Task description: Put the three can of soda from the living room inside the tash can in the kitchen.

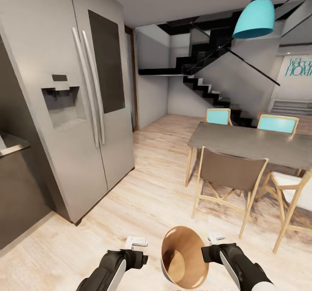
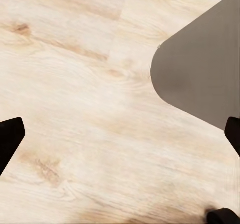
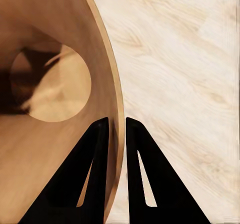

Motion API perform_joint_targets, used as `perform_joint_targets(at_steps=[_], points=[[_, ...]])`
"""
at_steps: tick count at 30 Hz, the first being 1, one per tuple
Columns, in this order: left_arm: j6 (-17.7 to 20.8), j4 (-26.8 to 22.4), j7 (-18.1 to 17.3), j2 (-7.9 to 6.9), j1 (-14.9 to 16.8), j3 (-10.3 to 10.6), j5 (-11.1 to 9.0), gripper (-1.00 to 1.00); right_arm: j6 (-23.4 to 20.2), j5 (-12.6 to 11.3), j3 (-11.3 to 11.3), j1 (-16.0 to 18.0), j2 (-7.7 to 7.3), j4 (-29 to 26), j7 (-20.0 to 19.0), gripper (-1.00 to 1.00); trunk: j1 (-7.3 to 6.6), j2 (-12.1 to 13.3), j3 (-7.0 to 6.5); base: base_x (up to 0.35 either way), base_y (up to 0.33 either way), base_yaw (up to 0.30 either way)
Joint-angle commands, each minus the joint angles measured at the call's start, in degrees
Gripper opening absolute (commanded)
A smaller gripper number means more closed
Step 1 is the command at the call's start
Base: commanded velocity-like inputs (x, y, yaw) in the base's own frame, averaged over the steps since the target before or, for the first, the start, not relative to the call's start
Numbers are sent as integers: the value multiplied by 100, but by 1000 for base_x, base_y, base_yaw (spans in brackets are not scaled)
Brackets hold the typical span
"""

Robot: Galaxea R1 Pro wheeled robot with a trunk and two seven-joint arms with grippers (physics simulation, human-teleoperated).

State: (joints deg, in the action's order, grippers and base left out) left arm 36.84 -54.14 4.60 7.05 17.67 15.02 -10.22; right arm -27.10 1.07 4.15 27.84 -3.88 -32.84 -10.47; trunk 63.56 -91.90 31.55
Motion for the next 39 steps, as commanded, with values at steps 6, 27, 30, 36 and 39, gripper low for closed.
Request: perform_joint_targets(at_steps=[6,27,30,36,39], points=[[-1,0,0,6,0,1,17,100,-2,-64,-9,3,1,3,-34,-100,0,0,-1,0,-63,-281],[-10,3,-3,-2,0,9,37,100,10,-55,24,3,10,0,-34,-100,0,0,-1,0,-253,-286],[-13,6,-3,1,0,9,37,100,11,-54,24,3,10,-1,-34,-100,0,0,-1,0,-296,-286],[-89,7,0,0,0,10,45,100,10,-61,25,3,10,2,-34,-100,0,0,-1,0,-299,-286],[-106,8,3,0,0,10,50,100,11,-62,25,3,10,4,-34,-100,0,0,-1,0,-300,-286]])
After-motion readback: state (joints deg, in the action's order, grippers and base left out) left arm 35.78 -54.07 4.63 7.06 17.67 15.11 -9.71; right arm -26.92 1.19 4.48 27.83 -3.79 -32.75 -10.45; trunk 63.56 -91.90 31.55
